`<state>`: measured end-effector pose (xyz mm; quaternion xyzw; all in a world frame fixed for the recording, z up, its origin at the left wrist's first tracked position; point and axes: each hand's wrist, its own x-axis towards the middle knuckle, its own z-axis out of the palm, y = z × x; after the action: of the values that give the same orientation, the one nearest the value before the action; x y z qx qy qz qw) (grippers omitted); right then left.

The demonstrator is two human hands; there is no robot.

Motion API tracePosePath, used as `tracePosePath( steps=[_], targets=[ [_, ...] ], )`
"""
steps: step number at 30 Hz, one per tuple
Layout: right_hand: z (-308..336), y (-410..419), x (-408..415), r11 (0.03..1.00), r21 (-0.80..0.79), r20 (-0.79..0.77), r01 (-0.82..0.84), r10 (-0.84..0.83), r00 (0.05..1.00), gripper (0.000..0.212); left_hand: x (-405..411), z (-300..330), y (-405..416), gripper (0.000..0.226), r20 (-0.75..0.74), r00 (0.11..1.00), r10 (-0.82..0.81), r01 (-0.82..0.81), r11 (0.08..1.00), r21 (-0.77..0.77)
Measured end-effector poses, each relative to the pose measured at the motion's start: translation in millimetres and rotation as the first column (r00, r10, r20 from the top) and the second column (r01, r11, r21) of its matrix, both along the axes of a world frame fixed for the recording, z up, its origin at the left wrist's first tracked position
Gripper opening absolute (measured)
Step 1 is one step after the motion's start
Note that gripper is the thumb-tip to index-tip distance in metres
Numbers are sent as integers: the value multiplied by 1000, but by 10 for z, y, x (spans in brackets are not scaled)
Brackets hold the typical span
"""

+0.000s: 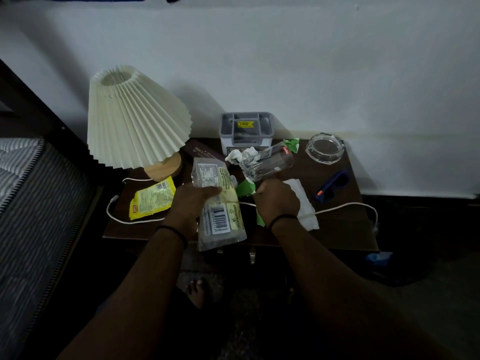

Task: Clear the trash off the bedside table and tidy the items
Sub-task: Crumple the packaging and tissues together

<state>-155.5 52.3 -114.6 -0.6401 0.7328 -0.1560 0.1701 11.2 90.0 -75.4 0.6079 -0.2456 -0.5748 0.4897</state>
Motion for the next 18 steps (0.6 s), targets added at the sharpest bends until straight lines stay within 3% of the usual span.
tracePosePath(
  steps=[5,8,12,15,18],
  targets=[
    [38,-21,-68,997,-73,46,-30,34,998,24,16,-6,5,38,-25,1000,1,-2,1000,-20],
    [50,5,-101,974,-225,247,4,54,968,16,29,-1,11,39,-39,999,21,-22,999,-32],
    [186,13,-35,893,-413,643,178,148,751,5,5,10,7,39,-34,999,24,-26,999,-47],
    [344,2,42,848,-466,728,252,206,654,11,-4,4,-3,37,-13,1000,20,-21,997,-77],
    [461,35,172,907,-392,812,151,265,520,13,-35,-8,-30,34,-40,999,-21,15,989,-150]
  ],
)
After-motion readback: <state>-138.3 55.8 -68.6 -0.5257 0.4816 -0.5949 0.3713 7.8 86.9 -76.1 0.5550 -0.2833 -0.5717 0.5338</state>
